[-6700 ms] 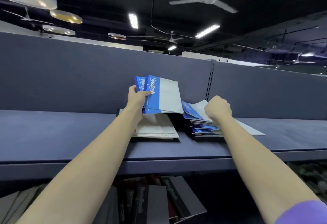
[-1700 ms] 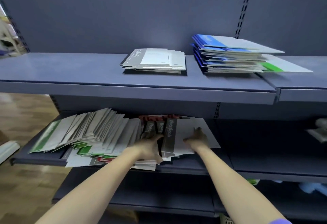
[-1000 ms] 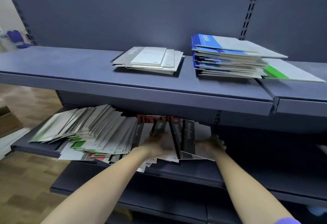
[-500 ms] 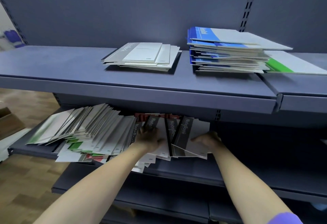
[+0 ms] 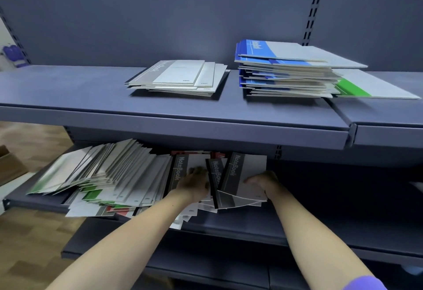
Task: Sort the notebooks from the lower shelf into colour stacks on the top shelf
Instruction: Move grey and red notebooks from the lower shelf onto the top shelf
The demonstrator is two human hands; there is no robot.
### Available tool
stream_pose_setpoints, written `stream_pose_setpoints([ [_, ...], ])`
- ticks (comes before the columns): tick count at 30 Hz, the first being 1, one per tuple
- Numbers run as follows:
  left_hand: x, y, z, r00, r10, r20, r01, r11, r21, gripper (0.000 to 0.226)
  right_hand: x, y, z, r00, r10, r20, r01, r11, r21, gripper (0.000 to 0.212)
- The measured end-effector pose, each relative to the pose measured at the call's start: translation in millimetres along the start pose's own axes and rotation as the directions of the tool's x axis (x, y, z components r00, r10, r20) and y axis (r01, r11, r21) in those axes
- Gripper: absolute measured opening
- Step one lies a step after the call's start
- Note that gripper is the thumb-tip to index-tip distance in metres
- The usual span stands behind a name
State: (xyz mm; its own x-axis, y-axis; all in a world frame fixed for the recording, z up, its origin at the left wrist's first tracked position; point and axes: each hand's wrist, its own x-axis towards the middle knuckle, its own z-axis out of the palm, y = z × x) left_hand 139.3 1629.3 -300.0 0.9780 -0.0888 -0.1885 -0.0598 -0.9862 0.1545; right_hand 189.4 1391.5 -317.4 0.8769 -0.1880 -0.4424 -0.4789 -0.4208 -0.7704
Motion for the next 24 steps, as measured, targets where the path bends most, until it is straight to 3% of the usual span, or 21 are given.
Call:
stream_pose_setpoints([
  [10,-8,14,-8,1.0,-0.009,0.0,0.009,1.0,-0.002,0.04,-5,-4,11,0.994,-0.017,-0.108,0.013,0.999,-0.041,0.079],
  [15,-10,15,1,0.998,-0.048,-0.03,0.048,0.999,-0.017,0.043,-11,-1,15,0.997,0.04,-0.06,-0.033,0.993,0.111,0.072],
  [21,-21,11,-1,1.0,0.015,-0.018,-0.015,1.0,0.012,0.045,9,32,18,0.999,0.017,-0.044,-0.007,0.972,0.233,0.079],
  [24,-30,13,-3,0.999,0.021,-0.024,-0.02,0.999,0.04,0.043,-29,26,15,0.997,0.027,-0.078,-0.005,0.962,0.274,0.067],
])
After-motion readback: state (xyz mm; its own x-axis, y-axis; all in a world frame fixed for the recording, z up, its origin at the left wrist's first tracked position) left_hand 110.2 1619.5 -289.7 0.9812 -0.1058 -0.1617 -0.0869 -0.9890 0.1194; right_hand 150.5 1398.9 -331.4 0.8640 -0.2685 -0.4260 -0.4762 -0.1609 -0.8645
